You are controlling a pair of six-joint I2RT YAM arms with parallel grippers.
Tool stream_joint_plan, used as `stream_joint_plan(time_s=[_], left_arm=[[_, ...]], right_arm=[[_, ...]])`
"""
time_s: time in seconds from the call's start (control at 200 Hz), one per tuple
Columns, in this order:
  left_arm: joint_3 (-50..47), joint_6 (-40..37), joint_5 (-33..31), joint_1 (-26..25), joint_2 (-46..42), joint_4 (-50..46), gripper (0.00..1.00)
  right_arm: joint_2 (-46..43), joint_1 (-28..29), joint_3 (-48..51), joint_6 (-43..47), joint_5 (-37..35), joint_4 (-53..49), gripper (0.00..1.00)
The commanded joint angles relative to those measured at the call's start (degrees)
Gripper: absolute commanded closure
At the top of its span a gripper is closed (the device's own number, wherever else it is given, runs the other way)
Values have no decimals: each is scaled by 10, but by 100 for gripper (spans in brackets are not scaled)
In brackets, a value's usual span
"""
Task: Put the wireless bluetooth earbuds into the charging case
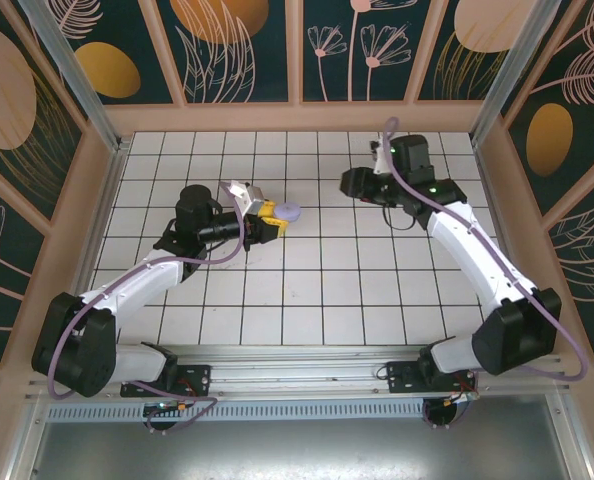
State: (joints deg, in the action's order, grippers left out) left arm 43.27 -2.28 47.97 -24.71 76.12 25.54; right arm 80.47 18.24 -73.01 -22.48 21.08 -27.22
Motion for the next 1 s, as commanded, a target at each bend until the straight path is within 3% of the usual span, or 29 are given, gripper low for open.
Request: stream_joint_plan(time_s=[0.0,0.12,0.28,0.49,0.991], left_arm=[[-6,1,5,-1,-11,13,100],[-10,-3,0,-2,-13,11,100],[-10,-3,-1,-2,-7,19,100],[-6,5,4,-2,16,39,100],[8,1,16,-1,47,43,100]], right_arm=[[55,-79,52,-40,18,35,60],[112,-132,79,-72,38,96,66],[195,-150,54,-93,29,126,68],[287,-149,3,-119,12,139,67],[387,-129,-95,-136,-36,118,68]])
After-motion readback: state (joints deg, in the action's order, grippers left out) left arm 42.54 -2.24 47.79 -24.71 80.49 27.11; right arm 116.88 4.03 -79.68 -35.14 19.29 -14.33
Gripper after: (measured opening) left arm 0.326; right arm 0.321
